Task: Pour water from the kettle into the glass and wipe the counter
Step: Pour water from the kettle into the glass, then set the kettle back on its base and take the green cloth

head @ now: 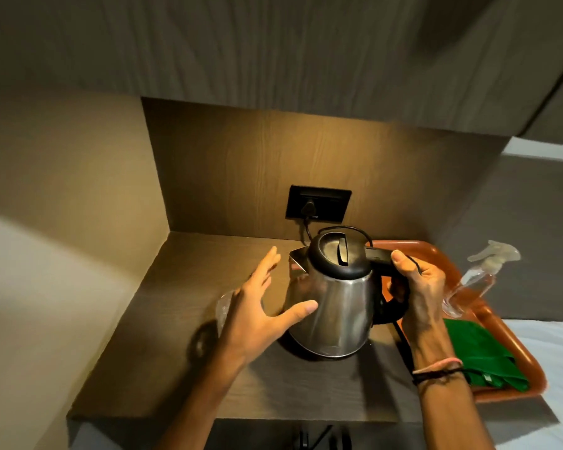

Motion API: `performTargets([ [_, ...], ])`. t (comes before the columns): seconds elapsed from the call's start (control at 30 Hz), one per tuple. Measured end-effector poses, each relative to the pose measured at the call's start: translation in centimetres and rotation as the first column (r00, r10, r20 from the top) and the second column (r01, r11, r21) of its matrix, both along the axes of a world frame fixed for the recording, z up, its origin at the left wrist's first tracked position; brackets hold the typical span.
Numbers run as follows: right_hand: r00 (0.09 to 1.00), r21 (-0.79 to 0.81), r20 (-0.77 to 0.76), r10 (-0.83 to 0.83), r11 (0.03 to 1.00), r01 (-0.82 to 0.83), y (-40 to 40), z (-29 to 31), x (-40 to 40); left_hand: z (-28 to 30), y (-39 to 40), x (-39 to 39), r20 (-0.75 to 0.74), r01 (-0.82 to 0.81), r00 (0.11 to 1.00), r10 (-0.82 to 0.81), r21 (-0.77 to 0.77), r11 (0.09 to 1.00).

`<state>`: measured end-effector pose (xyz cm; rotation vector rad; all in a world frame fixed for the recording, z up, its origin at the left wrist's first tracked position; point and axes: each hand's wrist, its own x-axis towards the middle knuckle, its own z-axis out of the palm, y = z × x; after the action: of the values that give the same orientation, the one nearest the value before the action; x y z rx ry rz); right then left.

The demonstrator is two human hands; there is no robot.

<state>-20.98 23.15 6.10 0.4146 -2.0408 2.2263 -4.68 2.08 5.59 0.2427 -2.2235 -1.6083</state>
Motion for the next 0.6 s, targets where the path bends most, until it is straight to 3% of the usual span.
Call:
performTargets([
  [0.13,1.000,-0.063,-0.002,-0.001,0.998,0.001,0.2,-0.1,-0.1,-0.5,0.9,-2.4,-0.029,0.094,0.995,-0.092,0.062,0.994],
  [0.37,0.999,-0.092,-0.051,0.005,0.996,-0.009,0.8,-0.1,-1.7,-1.1,1.6,-4.5,-0.083,0.092,0.993,-0.080,0.145,0.985],
  [0.6,1.000,-0.122,-0.017,-0.002,0.992,0.000,1.2,-1.3,-2.9,-2.0,2.4,-5.4,-0.028,0.079,0.997,-0.075,0.192,0.978],
])
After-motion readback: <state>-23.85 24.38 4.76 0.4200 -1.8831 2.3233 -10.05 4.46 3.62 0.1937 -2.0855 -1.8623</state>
